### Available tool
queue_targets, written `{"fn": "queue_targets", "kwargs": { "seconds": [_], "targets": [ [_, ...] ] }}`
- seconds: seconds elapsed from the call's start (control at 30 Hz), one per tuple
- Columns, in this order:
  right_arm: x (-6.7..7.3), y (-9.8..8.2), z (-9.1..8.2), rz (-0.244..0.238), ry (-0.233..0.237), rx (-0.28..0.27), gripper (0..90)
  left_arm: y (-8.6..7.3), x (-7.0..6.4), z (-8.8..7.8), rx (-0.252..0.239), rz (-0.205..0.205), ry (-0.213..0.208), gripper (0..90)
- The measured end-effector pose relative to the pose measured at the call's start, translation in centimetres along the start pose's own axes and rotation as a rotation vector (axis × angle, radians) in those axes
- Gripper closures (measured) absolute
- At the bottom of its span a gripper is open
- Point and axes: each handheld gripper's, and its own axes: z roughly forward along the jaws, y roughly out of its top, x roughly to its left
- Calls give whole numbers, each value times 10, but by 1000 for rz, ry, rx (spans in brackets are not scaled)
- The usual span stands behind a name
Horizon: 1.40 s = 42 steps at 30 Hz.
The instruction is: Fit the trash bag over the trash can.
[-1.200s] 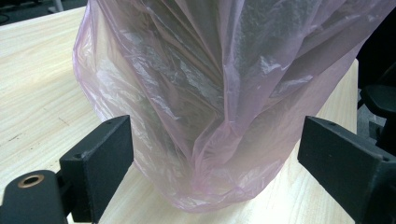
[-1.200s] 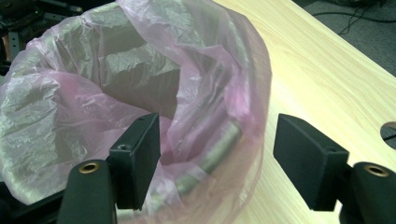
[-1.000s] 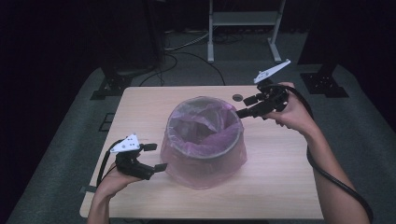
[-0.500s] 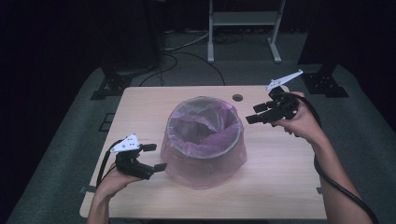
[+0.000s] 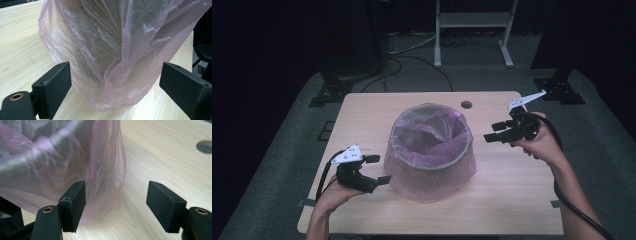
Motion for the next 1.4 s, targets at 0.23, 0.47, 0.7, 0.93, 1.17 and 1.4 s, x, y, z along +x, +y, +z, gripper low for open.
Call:
{"fn": "queue_targets", "kwargs": {
  "seconds": [0.23,0.47,0.7,0.93,1.17,1.4],
  "targets": [
    [-7,-24,10,29,1,15,310,-1,-1,1,3,0,-1,92],
    [-10,-43,20,50,12,24,310,-3,-1,2,12,-2,-1,92],
    [-10,-59,23,64,12,7,309,-5,1,2,15,-10,6,92],
    [-7,-79,25,74,6,-18,305,-8,2,2,27,-15,13,92],
    [1,-99,29,83,14,-34,300,-11,3,1,34,-20,19,92],
    [5,-120,26,104,-6,-77,299,-13,3,2,37,-24,17,92]
  ]
}}
